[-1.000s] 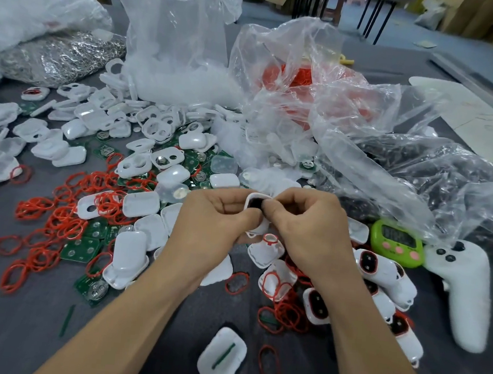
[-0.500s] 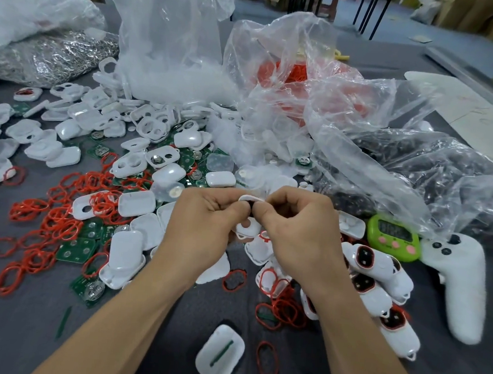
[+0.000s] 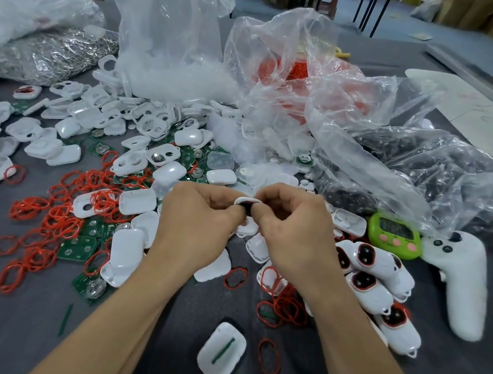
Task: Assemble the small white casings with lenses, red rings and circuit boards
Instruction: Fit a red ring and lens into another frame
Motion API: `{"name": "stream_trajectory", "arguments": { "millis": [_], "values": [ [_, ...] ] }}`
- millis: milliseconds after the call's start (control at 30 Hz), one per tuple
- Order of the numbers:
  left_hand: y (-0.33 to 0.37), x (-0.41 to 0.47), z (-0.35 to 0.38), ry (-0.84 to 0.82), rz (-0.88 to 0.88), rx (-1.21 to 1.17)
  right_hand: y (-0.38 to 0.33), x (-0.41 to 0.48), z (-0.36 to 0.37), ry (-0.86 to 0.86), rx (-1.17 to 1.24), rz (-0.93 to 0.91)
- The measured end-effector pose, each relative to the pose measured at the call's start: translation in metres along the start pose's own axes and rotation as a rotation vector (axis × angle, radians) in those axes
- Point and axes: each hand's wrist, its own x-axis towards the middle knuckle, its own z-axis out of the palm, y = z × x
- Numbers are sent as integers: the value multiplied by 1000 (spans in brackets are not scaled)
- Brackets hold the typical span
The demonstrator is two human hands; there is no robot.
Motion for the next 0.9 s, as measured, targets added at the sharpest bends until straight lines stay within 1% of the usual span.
{"name": "stream_trajectory", "arguments": {
  "millis": [67, 133, 200, 333, 433, 467, 567, 600, 667, 700, 733, 800, 833, 900],
  "values": [
    [4, -3, 0, -29, -7, -10, 0, 1, 0, 15, -9, 19],
    [7, -6, 0, -67, 17, -9, 0, 1, 0, 52, 2, 50],
    [7, -7, 1, -72, 41, 20, 1, 0, 0, 83, 2, 70],
    [4, -5, 4, 35, 76, 77, -1, -3, 5, 127, -23, 23],
    [4, -4, 5, 104, 101, 50, -2, -1, 7, 78, 87, 34],
    [4, -4, 5, 89, 115, 33, -2, 0, 7, 79, 117, 41],
    [1, -4, 4, -50, 97, -25, -2, 2, 4, 130, 109, 38],
    [0, -3, 5, -59, 85, -36, -3, 2, 3, 119, 86, 37],
    [-2, -1, 5, -15, 71, -44, -6, 1, -3, 67, 43, 44],
    [-2, 0, 5, 9, 59, -51, -7, 4, -9, 70, 2, 32],
    [-2, 1, 5, 17, 36, -71, -7, 9, -18, 110, -91, 1],
    [-1, 2, 4, -24, -43, -173, -7, 26, -38, 199, -417, -29],
    [0, 2, 3, -56, -91, -241, -7, 39, -46, 190, -582, 0],
    [3, 3, 3, -97, -187, -367, -3, 64, -55, 80, -839, 65]
  ]
}}
